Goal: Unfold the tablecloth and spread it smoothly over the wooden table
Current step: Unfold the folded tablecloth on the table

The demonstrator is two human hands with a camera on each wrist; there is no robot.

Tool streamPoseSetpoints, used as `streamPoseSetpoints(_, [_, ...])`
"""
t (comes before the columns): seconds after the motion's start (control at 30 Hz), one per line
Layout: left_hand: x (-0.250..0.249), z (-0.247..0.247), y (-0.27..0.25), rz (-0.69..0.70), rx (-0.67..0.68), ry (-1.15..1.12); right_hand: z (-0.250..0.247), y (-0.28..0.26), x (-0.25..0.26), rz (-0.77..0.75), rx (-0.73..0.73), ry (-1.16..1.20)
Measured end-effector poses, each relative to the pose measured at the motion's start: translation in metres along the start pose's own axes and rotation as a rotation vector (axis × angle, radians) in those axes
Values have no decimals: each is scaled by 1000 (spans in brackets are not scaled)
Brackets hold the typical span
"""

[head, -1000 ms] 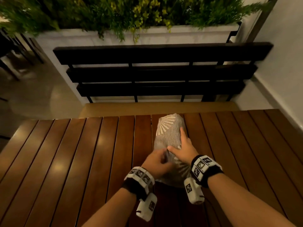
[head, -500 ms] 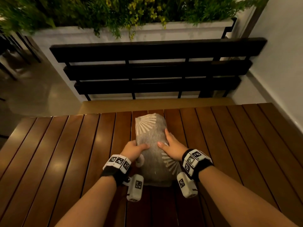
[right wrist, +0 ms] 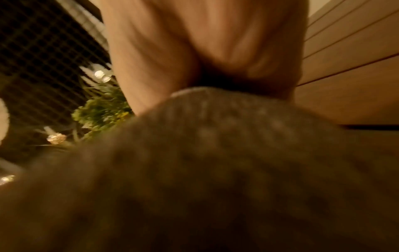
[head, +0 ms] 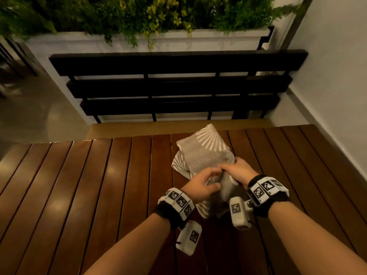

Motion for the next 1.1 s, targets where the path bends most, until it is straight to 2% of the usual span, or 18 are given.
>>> streamPoseSetpoints(0.1, [15, -6, -5, -35, -175, 205, -20, 2, -18, 40, -16, -16])
streamPoseSetpoints(0.17, [28, -3, -3, -68, -173, 480, -29, 4, -24, 33, -22, -80])
streamPoseSetpoints(0.2, [38, 0, -1, -113, -146, 542, -35, 4, -25, 24, -41, -152])
streamPoseSetpoints(0.27, [51, 6, 0, -169, -116, 475, -47, 5, -33, 55, -76, -354])
streamPoseSetpoints(0.37, [55, 22, 5, -132, -91, 314, -50, 7, -46, 118, -70, -627])
streamPoseSetpoints(0.5, [65, 12, 12, -198, -185, 424, -19, 11, -53, 54, 11, -651])
streamPoseSetpoints(0.6, [78, -9, 7, -259, -225, 411, 3, 19, -52, 19, 21, -609])
streamPoseSetpoints(0.7, [80, -27, 2, -278, -263, 390, 15, 26, -38, 47, -2, -744])
streamPoseSetpoints(0.77, [76, -35, -4, -256, -270, 296, 17, 19, -10, -23, -140, -973])
streamPoseSetpoints(0.83, [75, -42, -15, -145, -259, -63, 30, 2, 28, -247, -235, -1109])
streamPoseSetpoints(0.87, [78, -48, -20, -117, -271, -303, 42, -8, 42, -360, -167, -1096])
streamPoseSetpoints(0.9, [84, -53, -26, -122, -284, -459, 57, -15, 48, -420, -19, -1038])
streamPoseSetpoints(0.93, [90, -59, -31, -134, -300, -520, 73, -24, 47, -407, 165, -995])
streamPoseSetpoints(0.97, [93, -65, -34, -149, -298, -453, 90, -32, 38, -353, 329, -1005])
streamPoseSetpoints(1.0, [95, -67, -39, -177, -278, -334, 104, -40, 28, -304, 434, -1080])
streamPoseSetpoints(1.03, [98, -67, -40, -206, -269, -150, 112, -45, 19, -273, 472, -1186])
streamPoseSetpoints(1.1, [93, -62, -48, -219, -337, 123, 121, -46, 4, -287, 416, -1363])
Point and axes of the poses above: each hand's wrist, its own y-axis towards the middle knuckle, its own z-axis out of the palm, x = y × z, the point moved 6 cm from there along y, towards the middle knuckle, and after that the axes turned 9 degrees about x, right-handed, at the moved point
